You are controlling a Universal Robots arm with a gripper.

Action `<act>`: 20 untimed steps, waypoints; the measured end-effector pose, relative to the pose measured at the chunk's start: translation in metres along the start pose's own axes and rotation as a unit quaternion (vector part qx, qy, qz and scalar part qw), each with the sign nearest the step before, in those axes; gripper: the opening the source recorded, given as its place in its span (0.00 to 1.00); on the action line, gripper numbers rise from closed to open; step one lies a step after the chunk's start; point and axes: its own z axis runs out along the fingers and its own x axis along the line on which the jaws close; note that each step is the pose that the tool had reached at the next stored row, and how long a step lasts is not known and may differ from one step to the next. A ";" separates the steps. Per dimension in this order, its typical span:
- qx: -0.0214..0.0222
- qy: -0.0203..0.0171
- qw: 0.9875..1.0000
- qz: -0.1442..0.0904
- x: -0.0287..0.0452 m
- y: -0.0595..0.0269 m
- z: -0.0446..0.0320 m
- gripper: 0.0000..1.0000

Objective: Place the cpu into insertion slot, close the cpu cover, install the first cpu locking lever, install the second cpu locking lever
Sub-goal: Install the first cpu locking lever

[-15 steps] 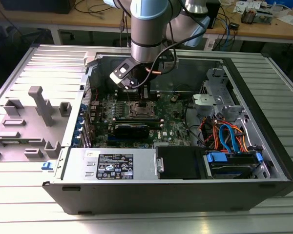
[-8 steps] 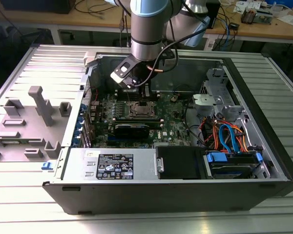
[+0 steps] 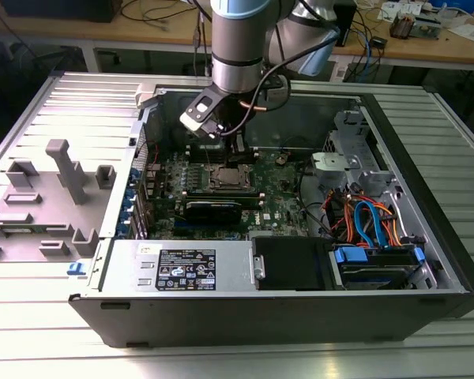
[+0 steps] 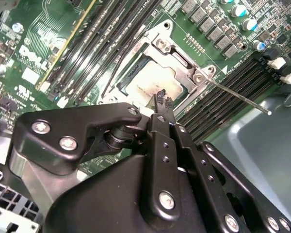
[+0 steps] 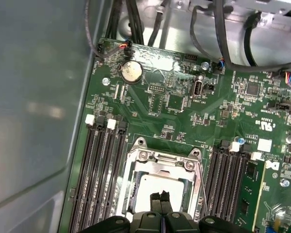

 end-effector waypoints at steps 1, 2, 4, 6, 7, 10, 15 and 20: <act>0.000 0.000 1.000 -0.007 -0.0001 0.0000 -0.0025 0.11; -0.001 0.000 1.000 -0.010 -0.0001 0.0000 -0.0043 0.11; -0.001 0.000 1.000 -0.018 -0.0002 0.0000 -0.0080 0.11; -0.002 0.000 1.000 -0.025 -0.0002 0.0000 -0.0105 0.11; -0.002 0.000 1.000 -0.030 -0.0002 -0.0001 -0.0119 0.11; -0.003 0.000 0.998 -0.055 -0.0002 0.0000 -0.0126 0.11; -0.004 0.000 0.994 -0.109 -0.0003 -0.0001 -0.0127 0.11; -0.005 0.000 0.986 -0.164 -0.0003 0.0000 -0.0127 0.11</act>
